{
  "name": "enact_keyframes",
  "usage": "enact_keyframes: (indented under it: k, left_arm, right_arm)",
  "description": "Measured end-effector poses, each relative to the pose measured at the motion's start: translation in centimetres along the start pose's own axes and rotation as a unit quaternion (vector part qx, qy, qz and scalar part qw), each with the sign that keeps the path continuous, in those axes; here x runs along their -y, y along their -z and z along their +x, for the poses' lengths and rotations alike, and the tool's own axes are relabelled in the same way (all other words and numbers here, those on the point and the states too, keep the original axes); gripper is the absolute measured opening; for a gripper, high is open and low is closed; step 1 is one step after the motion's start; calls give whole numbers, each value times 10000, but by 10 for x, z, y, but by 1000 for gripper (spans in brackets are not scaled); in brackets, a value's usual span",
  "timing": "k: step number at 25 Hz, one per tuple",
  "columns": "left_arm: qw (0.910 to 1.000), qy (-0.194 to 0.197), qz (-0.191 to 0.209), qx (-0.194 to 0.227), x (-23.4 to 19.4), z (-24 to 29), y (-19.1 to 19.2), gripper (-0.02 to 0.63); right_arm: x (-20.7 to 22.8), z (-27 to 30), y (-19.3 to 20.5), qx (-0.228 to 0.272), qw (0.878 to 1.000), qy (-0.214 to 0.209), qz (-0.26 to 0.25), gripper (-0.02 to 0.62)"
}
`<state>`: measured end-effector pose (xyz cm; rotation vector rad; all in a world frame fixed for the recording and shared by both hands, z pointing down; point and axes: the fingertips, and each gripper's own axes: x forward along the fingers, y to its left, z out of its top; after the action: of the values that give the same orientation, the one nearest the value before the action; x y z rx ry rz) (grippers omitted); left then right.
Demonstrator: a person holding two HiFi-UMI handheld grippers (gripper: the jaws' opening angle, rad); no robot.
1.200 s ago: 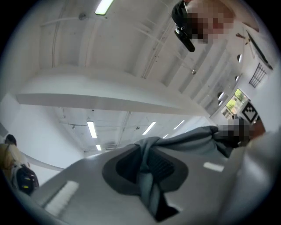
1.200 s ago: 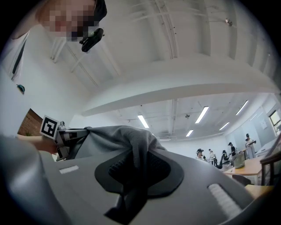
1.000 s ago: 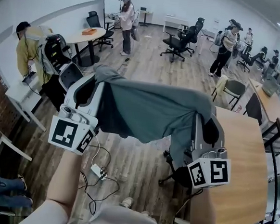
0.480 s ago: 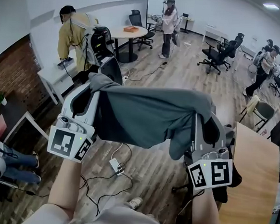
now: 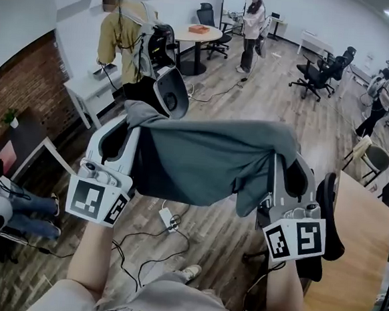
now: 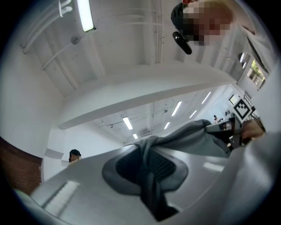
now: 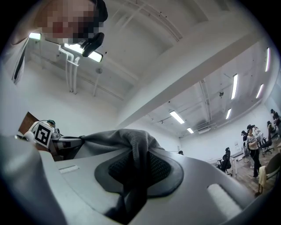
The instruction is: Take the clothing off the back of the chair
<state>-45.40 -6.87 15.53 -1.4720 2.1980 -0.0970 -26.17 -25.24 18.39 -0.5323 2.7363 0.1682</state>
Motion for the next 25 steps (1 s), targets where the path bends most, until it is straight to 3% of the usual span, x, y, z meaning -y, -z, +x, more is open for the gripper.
enact_keyframes:
  k: [9, 25]
  left_arm:
    - [9994, 235, -149, -218, 23, 0, 18, 38]
    - [9899, 867, -634, -925, 70, 30, 108, 40]
  right_arm:
    - [8, -20, 10, -260, 9995, 169, -53, 67]
    - [45, -34, 85, -1243, 9893, 757, 112, 67]
